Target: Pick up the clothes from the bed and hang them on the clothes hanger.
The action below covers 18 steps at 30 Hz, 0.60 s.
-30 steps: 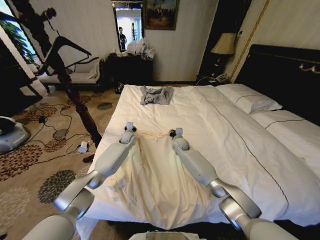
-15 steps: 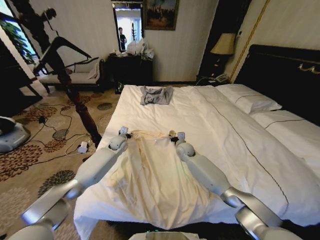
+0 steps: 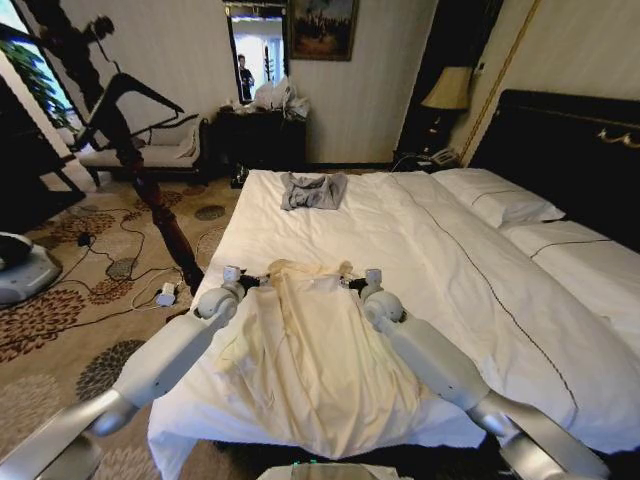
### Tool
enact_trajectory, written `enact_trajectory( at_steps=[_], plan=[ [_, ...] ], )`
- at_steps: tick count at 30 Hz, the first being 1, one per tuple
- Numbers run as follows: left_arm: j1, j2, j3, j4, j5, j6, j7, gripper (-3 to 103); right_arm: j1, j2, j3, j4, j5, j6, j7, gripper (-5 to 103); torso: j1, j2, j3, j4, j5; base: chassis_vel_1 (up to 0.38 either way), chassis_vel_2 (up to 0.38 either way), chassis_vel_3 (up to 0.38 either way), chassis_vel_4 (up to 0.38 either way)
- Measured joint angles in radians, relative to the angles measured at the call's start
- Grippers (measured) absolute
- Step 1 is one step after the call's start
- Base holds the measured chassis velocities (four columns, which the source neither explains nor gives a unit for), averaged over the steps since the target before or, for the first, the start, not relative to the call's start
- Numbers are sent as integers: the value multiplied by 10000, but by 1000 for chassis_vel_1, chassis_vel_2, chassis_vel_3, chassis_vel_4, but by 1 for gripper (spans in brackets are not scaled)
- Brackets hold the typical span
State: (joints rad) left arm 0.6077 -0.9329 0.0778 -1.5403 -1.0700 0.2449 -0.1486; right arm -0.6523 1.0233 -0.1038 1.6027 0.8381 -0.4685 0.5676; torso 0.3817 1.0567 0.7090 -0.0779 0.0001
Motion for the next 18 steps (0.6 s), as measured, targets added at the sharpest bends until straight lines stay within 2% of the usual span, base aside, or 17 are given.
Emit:
enact_trajectory(
  at_steps=[1,3,4,5,6,8,9,10,11,12,13,14,15,16,17,18],
  plan=[
    [0,0,0,0,0,0,0,100,0,0,0,0,0,0,0,100,0,0,0,0,0,0,0,0,0],
    [131,-235,-529,-217,-1909,-67,-155,100,-226,-81,213,122,-72,11,20,100,0,0,2,3,0,0,0,0,0],
    [151,-436,-938,-320,-3126,180,-482,100,-414,-172,370,239,-123,19,26,100,1,0,1,-1,1,0,0,0,0],
    [126,-425,-979,-289,-2781,409,-480,100,-529,-233,460,322,-152,20,27,100,1,0,0,-3,1,0,0,0,0],
    [126,-425,-979,-289,-2781,409,-480,100,-529,-233,460,322,-152,20,27,100,1,0,0,-3,1,0,0,0,0],
    [-27,77,-443,-115,-373,598,318,100,-728,-359,609,476,-217,20,27,100,1,0,1,-5,-1,0,0,0,0],
    [-73,493,-137,-161,312,695,619,100,-809,-417,674,546,-244,20,26,100,3,0,1,-7,-2,0,0,0,0],
    [-16,796,-78,-368,60,1022,671,100,-888,-459,732,597,-261,19,29,100,4,0,3,5,3,0,0,0,0],
    [-16,796,-78,-368,60,1022,671,100,-888,-459,732,597,-261,19,29,100,4,0,3,5,3,0,0,0,0],
    [42,867,-149,-487,-167,1364,547,100,-930,-468,765,642,-272,18,26,100,4,0,2,8,4,0,0,0,0],
    [83,907,-204,-440,393,2226,-80,100,-1002,-470,849,738,-286,16,30,100,1,0,0,11,-2,0,0,0,0],
    [50,1001,-62,-208,1486,2440,-267,100,-1052,-470,905,796,-290,13,51,100,0,1,-1,4,-7,0,0,0,0],
    [65,1243,99,-55,2422,1997,120,100,-1122,-487,936,828,-308,9,83,100,1,0,2,2,-12,0,0,0,0],
    [65,1243,99,-55,2422,1997,120,100,-1122,-487,936,828,-308,9,83,100,1,0,2,2,-12,0,0,0,0],
    [282,1532,-41,-279,1591,1613,447,100,-1214,-510,981,883,-385,9,89,100,5,0,2,-4,5,0,0,0,0],
    [508,1557,-367,-681,421,2039,177,100,-1301,-516,1052,937,-430,8,85,100,5,-1,3,12,3,0,0,0,0]
  ],
)
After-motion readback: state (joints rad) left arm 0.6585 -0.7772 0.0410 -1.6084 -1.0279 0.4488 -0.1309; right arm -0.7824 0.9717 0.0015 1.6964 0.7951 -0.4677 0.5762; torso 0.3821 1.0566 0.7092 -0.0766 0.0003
